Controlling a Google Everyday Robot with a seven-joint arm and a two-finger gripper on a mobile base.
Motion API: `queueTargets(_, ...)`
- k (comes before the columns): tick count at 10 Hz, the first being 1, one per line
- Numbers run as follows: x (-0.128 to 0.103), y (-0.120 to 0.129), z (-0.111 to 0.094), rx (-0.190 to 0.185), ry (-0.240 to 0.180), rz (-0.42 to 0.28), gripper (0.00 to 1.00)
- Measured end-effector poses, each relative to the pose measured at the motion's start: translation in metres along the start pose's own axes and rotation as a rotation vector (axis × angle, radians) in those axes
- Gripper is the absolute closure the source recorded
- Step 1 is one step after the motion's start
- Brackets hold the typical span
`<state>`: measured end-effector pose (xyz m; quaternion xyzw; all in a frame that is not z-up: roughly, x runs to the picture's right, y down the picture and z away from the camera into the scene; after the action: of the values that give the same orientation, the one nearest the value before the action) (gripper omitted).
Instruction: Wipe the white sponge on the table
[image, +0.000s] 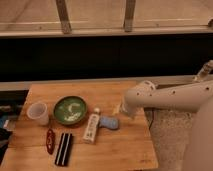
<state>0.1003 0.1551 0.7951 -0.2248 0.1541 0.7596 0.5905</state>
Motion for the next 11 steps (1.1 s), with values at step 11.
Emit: queueTargets(11,0.009,0.022,0.046,-0.092,0.115,-0.001,0.35)
